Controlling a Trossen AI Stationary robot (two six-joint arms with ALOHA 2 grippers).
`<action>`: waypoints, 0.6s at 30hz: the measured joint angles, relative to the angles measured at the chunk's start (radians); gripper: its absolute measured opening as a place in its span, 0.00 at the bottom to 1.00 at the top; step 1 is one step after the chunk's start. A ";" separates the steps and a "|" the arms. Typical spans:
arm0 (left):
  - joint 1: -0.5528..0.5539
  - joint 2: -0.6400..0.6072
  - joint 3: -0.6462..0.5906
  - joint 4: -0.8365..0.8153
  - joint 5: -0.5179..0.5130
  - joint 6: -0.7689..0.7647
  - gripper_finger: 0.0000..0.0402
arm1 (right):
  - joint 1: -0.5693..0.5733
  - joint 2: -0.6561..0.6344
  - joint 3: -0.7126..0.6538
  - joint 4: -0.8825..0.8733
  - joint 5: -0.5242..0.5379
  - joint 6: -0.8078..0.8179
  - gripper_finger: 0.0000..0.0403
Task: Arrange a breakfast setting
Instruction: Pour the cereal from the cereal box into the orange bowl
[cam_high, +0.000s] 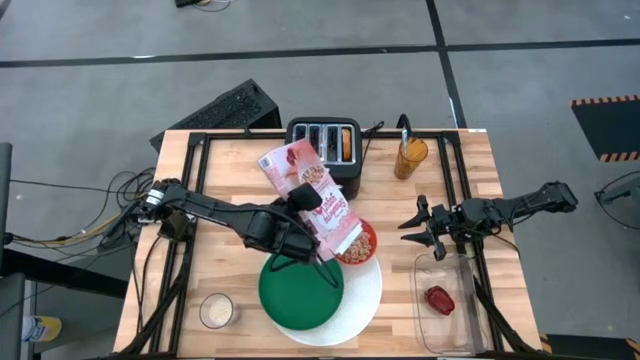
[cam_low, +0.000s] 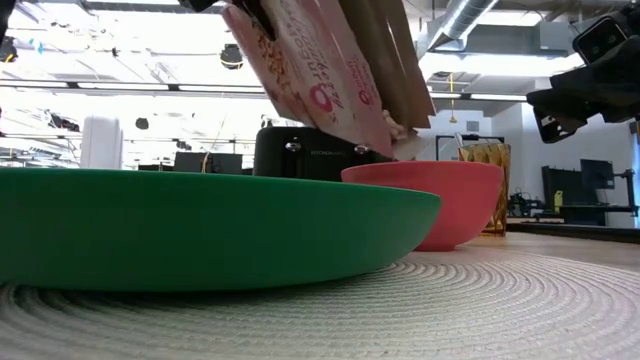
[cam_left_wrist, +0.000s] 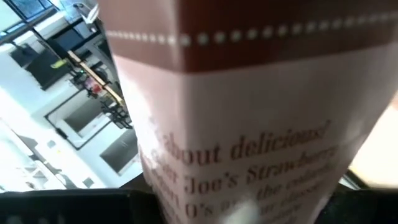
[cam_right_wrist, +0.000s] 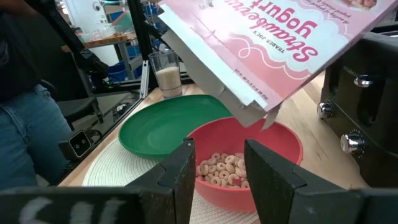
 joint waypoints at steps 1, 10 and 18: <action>0.000 0.000 0.000 -0.008 0.008 -0.015 0.34 | 0.000 0.000 0.000 0.000 0.000 0.000 0.39; -0.011 -0.030 0.001 -0.057 0.056 -0.103 0.34 | 0.000 0.000 0.000 0.000 0.000 0.000 0.39; -0.011 -0.049 0.001 -0.057 0.070 -0.141 0.34 | 0.000 0.000 0.000 0.000 0.000 0.000 0.39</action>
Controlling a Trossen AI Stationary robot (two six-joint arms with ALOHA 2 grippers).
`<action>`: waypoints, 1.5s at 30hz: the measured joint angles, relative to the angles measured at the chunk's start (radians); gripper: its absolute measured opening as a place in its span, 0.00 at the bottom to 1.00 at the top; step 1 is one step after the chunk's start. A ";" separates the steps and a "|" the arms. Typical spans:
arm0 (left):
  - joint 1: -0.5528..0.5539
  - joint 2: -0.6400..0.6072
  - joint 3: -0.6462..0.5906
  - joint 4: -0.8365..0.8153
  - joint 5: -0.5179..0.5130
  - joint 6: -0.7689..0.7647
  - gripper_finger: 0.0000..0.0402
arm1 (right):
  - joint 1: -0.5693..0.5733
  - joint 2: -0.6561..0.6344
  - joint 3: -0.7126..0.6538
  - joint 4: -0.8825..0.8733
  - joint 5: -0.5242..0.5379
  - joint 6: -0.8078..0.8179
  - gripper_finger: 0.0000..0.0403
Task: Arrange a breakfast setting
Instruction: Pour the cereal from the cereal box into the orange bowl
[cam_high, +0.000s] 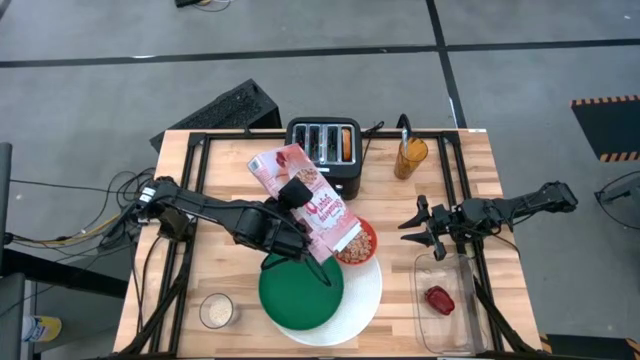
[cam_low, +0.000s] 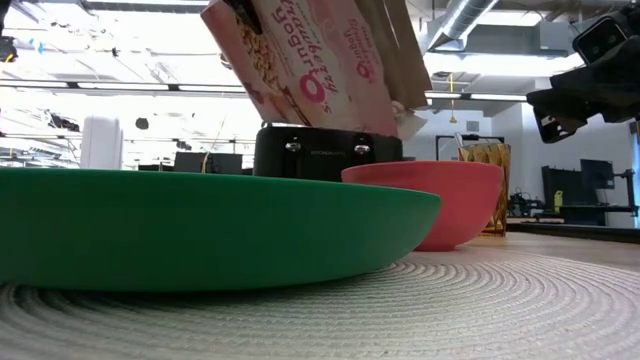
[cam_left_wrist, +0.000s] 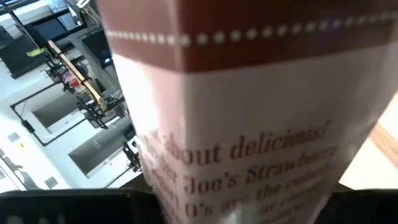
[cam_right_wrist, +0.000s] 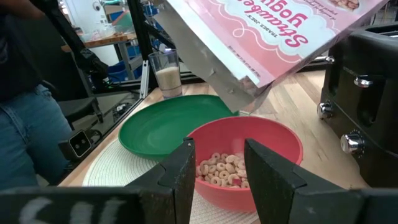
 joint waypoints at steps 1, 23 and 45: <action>0.000 0.000 0.000 0.000 0.000 -0.004 0.34 | 0.000 0.000 0.000 0.000 0.000 0.000 0.39; 0.012 -0.117 0.028 -0.036 -0.001 -0.226 0.34 | 0.000 0.000 0.000 0.000 0.000 0.000 0.39; 0.073 -0.306 0.029 -0.035 -0.008 -0.755 0.34 | 0.000 0.000 0.000 0.000 0.000 0.000 0.39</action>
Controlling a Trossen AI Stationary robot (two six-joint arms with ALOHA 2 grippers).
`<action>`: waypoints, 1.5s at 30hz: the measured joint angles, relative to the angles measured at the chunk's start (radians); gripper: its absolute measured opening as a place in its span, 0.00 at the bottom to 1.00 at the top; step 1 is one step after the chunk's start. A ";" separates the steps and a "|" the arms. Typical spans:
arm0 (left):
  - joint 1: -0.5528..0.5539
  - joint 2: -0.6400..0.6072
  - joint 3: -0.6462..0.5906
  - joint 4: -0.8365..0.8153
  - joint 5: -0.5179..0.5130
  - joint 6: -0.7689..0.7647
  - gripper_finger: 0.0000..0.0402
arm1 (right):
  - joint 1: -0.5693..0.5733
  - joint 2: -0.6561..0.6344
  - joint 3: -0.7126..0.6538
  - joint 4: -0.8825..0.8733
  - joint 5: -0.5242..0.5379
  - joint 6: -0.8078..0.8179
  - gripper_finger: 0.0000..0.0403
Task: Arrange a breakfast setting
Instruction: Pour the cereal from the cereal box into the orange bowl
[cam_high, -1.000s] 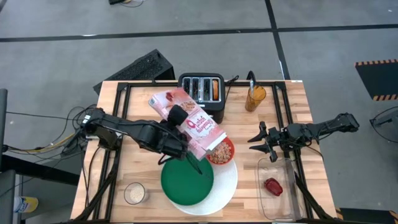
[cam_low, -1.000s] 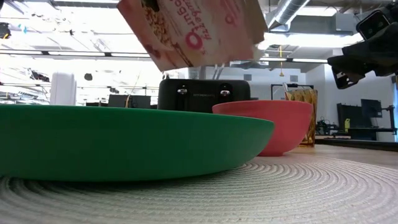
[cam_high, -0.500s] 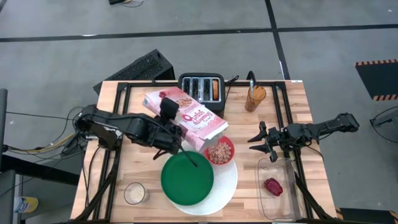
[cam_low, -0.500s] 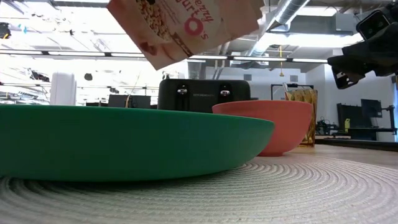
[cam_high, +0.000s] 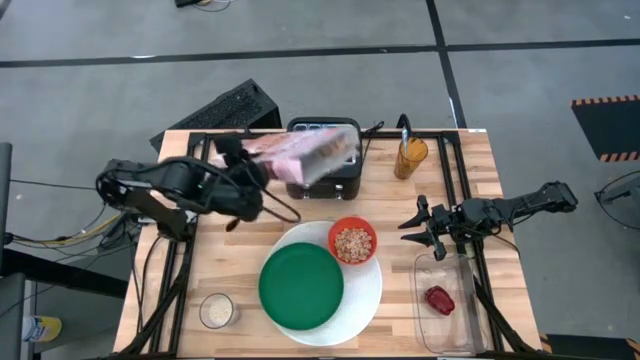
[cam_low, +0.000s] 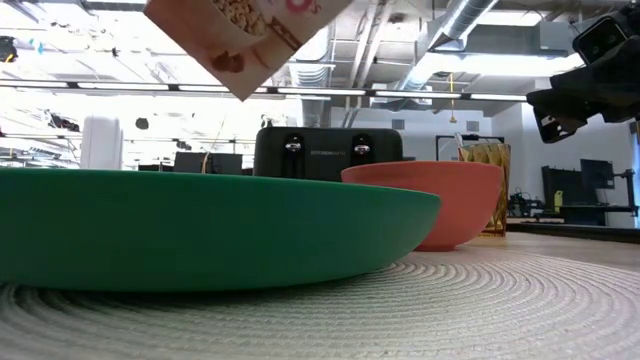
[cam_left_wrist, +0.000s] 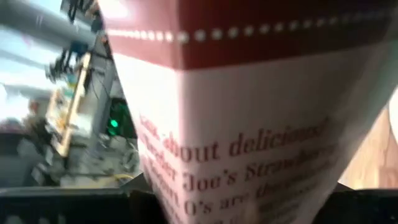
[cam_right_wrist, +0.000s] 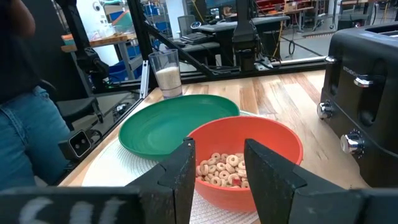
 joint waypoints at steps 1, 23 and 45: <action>0.007 -0.012 -0.002 0.001 -0.006 -0.036 0.34 | 0.000 0.000 0.000 0.000 0.000 0.000 0.39; 0.059 -0.256 -0.544 0.022 -0.354 -0.946 0.34 | 0.000 0.000 0.000 0.000 0.000 0.000 0.39; 0.086 -0.263 -1.227 0.427 -0.575 -1.565 0.34 | 0.000 0.000 0.000 0.000 0.000 0.000 0.39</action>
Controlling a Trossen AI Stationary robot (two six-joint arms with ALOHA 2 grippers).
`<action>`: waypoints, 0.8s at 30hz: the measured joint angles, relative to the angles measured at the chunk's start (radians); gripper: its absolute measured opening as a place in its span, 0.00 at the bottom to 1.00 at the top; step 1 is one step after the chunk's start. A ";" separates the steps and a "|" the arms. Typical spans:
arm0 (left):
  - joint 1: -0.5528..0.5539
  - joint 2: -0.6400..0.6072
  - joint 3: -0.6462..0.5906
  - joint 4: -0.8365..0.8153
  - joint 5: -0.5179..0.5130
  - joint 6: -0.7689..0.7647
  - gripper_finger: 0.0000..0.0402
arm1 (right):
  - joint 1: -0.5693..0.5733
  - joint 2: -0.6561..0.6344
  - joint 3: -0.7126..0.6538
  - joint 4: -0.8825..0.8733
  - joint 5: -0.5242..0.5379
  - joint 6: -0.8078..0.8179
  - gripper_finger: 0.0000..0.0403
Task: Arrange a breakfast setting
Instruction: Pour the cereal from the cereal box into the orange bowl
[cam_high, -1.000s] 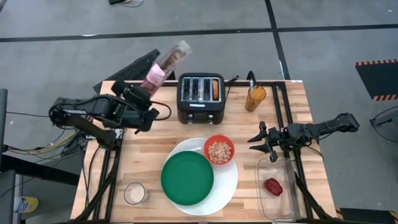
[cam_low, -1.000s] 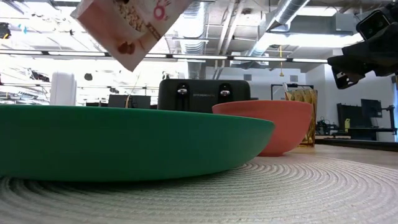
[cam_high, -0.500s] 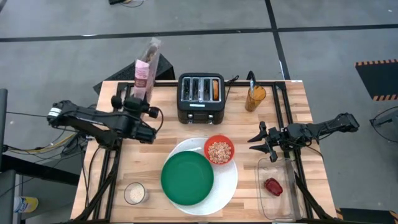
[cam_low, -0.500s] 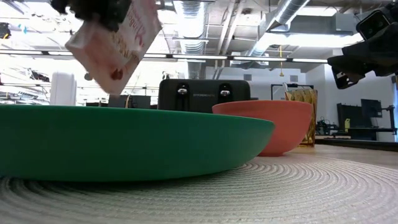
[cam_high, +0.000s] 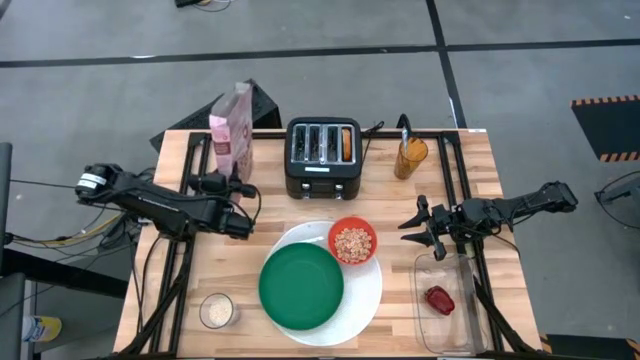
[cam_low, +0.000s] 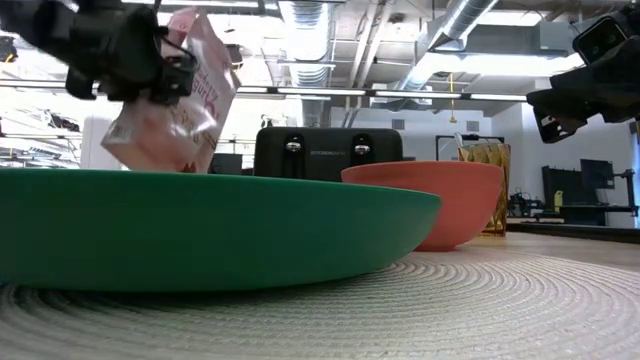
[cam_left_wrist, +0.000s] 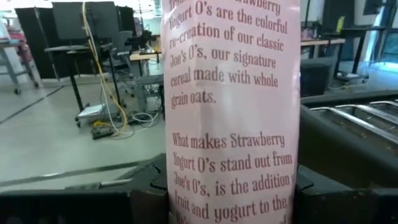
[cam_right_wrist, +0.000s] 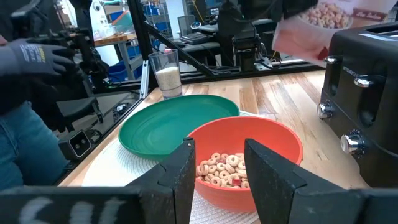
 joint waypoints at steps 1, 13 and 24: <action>0.004 0.000 -0.021 0.029 -0.001 0.004 0.34 | 0.000 0.000 0.000 0.000 0.000 0.000 0.39; 0.049 0.000 -0.211 0.456 -0.021 0.282 0.34 | 0.000 0.000 0.000 0.000 0.000 0.000 0.39; 0.115 0.001 -0.306 0.776 0.120 0.488 0.34 | 0.000 0.000 0.000 0.000 0.000 0.000 0.39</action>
